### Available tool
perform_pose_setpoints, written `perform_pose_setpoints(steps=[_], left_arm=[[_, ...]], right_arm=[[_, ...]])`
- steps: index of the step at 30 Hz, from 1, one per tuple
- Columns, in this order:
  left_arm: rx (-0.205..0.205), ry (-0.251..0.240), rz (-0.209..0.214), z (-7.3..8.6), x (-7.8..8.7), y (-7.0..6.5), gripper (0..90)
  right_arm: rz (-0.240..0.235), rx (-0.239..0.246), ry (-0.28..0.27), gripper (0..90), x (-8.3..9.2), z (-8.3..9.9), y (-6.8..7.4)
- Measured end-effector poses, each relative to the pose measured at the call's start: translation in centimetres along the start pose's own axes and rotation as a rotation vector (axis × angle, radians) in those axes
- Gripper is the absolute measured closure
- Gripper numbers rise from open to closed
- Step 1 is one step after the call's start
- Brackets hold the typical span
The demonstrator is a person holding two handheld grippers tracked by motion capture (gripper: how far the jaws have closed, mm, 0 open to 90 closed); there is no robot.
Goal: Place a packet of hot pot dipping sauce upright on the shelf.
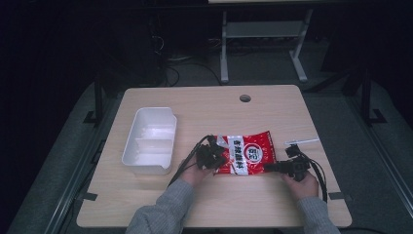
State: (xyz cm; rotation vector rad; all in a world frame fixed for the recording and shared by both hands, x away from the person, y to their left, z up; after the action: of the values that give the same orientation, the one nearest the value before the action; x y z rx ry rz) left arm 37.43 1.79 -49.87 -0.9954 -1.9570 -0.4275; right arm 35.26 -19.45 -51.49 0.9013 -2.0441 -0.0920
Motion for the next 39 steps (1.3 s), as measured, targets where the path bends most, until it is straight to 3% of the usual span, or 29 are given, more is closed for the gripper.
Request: perform_pose_setpoints(steps=[8,11,13,15,18,19,20,21,22,23,26,27,28,29,32,33,39], left_arm=[[-0.001,-0.004,0.002,0.0,0.0,0.0,89.5],[0.009,-0.010,0.016,-0.1,0.0,-0.1,85.0],[0.016,-0.015,0.025,-0.1,0.2,-0.1,83.2],[0.017,-0.037,0.027,-0.2,0.7,0.0,76.4],[0.023,-0.058,0.032,-0.4,1.3,-0.1,70.4],[0.029,-0.086,0.045,-0.7,1.9,-0.1,63.3],[0.029,-0.086,0.045,-0.7,1.9,-0.1,60.1],[0.042,-0.126,0.071,-1.0,2.5,-0.3,57.9],[0.042,-0.126,0.071,-1.0,2.5,-0.3,55.3],[0.046,-0.144,0.084,-1.1,2.8,-0.4,52.0],[0.048,-0.206,0.118,-1.6,3.7,-0.7,46.0],[0.046,-0.220,0.127,-1.7,3.9,-0.8,39.5],[0.051,-0.242,0.127,-1.8,4.2,-0.8,39.5],[0.055,-0.276,0.144,-2.0,4.8,-0.9,35.9],[0.059,-0.297,0.157,-2.0,5.2,-0.9,33.4],[0.063,-0.306,0.162,-2.0,5.5,-0.8,31.2],[0.087,-0.353,0.190,-1.9,6.5,-0.4,29.0]], right_arm=[[-0.016,-0.013,-0.072,74.2,-1.2,-1.3,1.1],[0.004,0.027,-0.071,85.7,-1.3,-1.9,1.4],[0.003,0.039,-0.066,86.6,-1.2,-2.0,1.4],[0.004,0.092,-0.053,87.9,-0.3,-2.8,1.7],[-0.002,0.123,-0.069,88.1,0.8,-3.6,1.9],[-0.018,0.164,-0.087,88.1,2.1,-4.6,2.4],[-0.018,0.164,-0.087,88.1,2.1,-4.6,2.4],[-0.017,0.208,-0.078,88.2,3.1,-5.2,2.9],[-0.017,0.208,-0.078,88.2,3.1,-5.2,2.9],[-0.017,0.262,-0.074,88.1,4.3,-6.0,3.8],[-0.029,0.306,-0.076,88.1,5.4,-6.9,4.6],[-0.034,0.354,-0.074,88.1,6.3,-7.7,5.5],[-0.034,0.354,-0.074,88.1,6.3,-7.7,5.5],[-0.050,0.392,-0.080,88.2,7.1,-8.4,6.4],[-0.065,0.433,-0.078,88.3,7.8,-9.0,7.3],[-0.081,0.486,-0.064,88.3,8.2,-9.4,8.4],[-0.103,0.564,-0.038,88.3,8.9,-9.8,9.9]])
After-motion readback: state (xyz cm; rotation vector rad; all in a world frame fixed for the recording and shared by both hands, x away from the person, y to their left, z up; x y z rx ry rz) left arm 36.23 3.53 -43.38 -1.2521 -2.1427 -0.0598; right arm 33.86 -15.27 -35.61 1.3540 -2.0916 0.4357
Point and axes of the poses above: each handheld gripper's, and its own axes: x roughly backward along the jaws, z roughly out of its underside, y roughly to its left, the point moved 7 cm from there along -x, roughly forward along the jaws, and after that the axes turned 10 degrees about x, right-handed, at the moved point
